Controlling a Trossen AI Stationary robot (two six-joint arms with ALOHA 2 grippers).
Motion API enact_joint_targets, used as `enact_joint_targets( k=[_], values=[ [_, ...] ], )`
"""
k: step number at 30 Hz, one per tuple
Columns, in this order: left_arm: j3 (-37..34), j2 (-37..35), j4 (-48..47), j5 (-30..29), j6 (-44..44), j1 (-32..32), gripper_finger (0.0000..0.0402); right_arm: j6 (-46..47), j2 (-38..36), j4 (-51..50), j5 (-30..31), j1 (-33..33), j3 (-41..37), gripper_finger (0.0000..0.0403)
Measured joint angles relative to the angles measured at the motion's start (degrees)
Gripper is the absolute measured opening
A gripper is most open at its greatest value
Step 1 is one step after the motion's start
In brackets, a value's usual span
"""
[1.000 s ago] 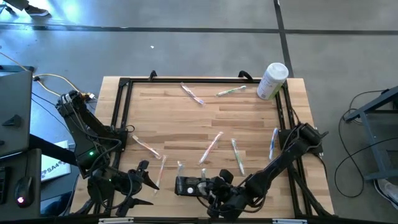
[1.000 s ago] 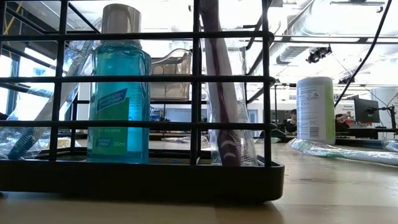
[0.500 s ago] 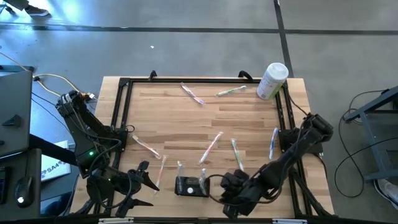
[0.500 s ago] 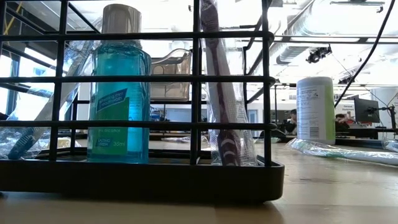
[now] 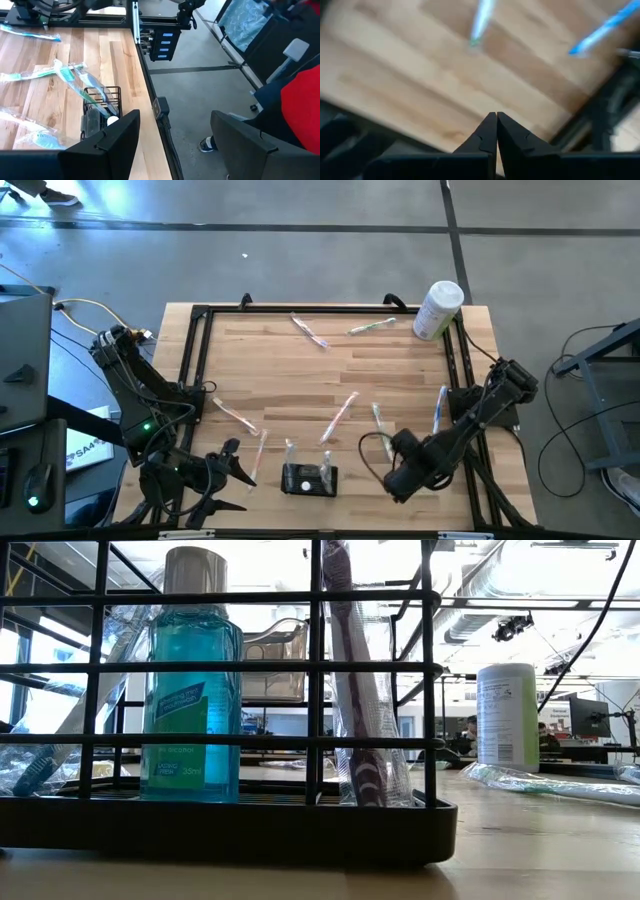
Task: Pick & Place toothbrushing station
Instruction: Put the blue toothbrush into the black wire organizer
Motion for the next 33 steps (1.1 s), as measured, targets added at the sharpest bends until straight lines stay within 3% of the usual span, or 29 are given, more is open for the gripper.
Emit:
enact_joint_targets(
  k=[6,16,25,33],
  values=[
    [0.0,0.0,0.0,-0.2,0.8,0.0,0.0241,-0.4,-0.1,-4.7,1.1,-2.9,-0.7,0.0002],
    [0.0,0.0,0.0,-0.3,0.6,0.0,0.0241,-8.1,0.0,-4.7,-5.4,-7.0,-13.2,0.0002],
    [0.0,0.0,0.0,-0.3,0.4,0.0,0.0241,-36.8,0.0,-4.9,-4.9,-7.1,-15.5,0.0002],
    [-0.1,0.8,2.2,-5.2,-1.6,0.0,0.0241,-64.1,-4.1,-4.8,2.1,-7.5,-20.1,0.0002]
  ],
)
